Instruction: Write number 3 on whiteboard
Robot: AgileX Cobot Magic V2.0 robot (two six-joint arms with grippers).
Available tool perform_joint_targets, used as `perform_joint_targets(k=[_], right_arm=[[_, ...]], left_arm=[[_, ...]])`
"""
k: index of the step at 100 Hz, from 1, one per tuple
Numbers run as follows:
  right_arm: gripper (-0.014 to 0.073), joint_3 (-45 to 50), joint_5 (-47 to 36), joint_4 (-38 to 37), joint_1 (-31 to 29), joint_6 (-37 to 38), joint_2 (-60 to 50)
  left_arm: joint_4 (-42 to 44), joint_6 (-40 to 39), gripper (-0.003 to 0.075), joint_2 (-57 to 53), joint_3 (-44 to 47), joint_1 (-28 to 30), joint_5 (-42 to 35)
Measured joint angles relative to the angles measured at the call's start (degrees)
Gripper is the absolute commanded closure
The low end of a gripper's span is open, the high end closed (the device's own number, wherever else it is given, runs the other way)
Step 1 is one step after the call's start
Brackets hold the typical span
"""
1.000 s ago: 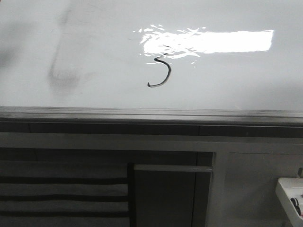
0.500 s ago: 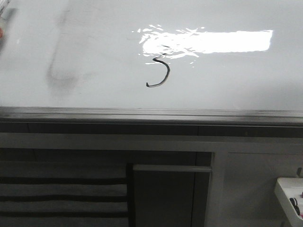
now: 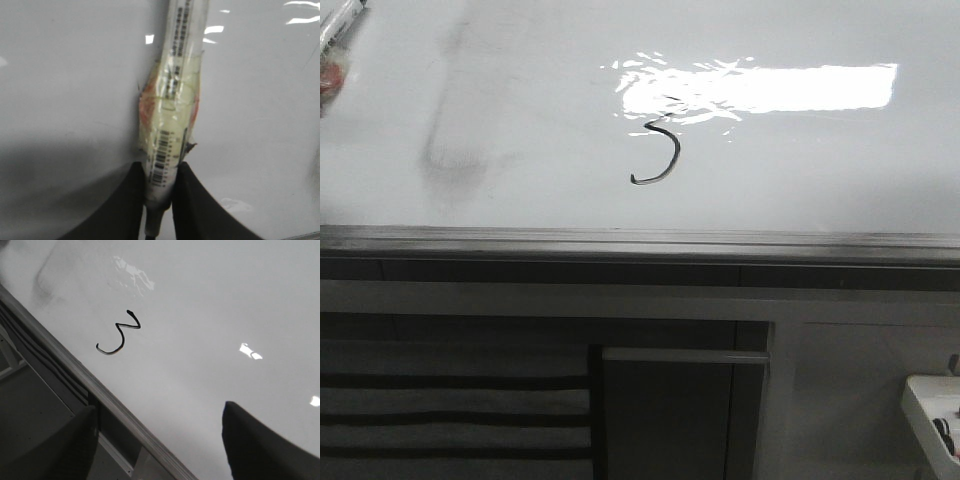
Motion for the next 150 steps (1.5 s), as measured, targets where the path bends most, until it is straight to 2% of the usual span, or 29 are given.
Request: perform_joint_targets(k=[14, 26, 40, 53, 77, 83, 90, 100, 112, 116, 150], right_arm=[[0.0129, 0.0, 0.0, 0.9, 0.0, 0.0, 0.0], [0.0129, 0.0, 0.0, 1.1, 0.0, 0.0, 0.0], [0.013, 0.0, 0.0, 1.2, 0.0, 0.1, 0.0], [0.013, 0.0, 0.2, 1.4, 0.0, 4.3, 0.0], [0.0135, 0.4, 0.6, 1.4, 0.0, 15.3, -4.7], [0.0162, 1.5, 0.7, 1.4, 0.0, 17.3, -6.9], [0.0253, 3.3, 0.3, 1.4, 0.0, 19.1, -9.5], [0.047, 6.6, -2.8, 1.4, 0.0, 19.9, -12.8], [0.0652, 10.3, -7.3, 1.2, 0.0, 20.3, -15.2], [0.0672, 10.9, -7.7, 1.2, -0.1, 20.4, -15.6], [0.0673, 11.8, -7.7, 1.2, -0.1, 20.5, -15.8]], left_arm=[[0.3, 0.0, 0.0351, 0.0, -0.4, 0.0, 0.5], [0.3, 0.0, 0.0265, 0.0, -0.5, 0.0, 0.6], [0.4, 0.0, 0.0263, 0.0, -0.7, 0.0, 1.0], [0.5, 0.0, 0.0271, -1.6, -2.2, 0.0, 5.0], [1.4, 0.0, 0.0272, -15.6, -3.0, 0.0, 14.7], [1.5, 0.0, 0.0292, -19.7, -2.5, 0.0, 15.8], [1.8, 0.0, 0.0358, -24.8, -1.0, 0.0, 16.2], [1.9, 0.0, 0.0516, -31.0, 2.2, 0.0, 16.0], [1.5, -0.3, 0.0704, -36.8, 5.9, 0.1, 14.7], [1.1, -0.4, 0.0741, -37.9, 6.8, 0.1, 14.7], [0.6, -0.5, 0.0739, -40.1, 9.7, 0.1, 14.5]])
